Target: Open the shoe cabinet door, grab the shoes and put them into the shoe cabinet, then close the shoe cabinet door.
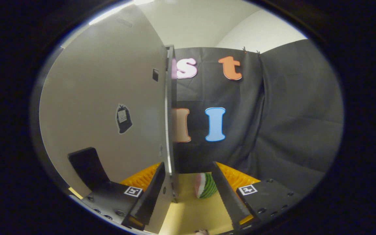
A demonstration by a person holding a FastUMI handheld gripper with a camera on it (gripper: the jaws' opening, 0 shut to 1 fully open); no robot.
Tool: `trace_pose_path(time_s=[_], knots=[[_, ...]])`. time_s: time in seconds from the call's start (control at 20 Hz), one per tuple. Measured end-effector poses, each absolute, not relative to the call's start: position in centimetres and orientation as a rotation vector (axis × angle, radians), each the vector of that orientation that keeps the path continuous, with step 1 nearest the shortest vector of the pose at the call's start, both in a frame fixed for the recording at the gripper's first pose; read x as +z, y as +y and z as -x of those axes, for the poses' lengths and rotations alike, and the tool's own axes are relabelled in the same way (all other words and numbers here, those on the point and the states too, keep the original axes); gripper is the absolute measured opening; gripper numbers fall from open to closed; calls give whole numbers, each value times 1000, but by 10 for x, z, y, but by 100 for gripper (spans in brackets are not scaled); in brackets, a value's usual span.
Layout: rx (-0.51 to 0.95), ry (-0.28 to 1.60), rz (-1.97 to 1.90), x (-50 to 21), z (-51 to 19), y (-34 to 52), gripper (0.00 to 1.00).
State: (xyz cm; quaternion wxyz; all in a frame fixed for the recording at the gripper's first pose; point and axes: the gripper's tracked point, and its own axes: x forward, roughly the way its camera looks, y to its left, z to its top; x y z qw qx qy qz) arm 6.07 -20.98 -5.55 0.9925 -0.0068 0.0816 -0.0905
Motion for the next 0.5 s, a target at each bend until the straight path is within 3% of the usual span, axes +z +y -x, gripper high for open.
trace_pose_path(time_s=[0.5], knots=[[-139,117,9,-64,-100,-66,92]])
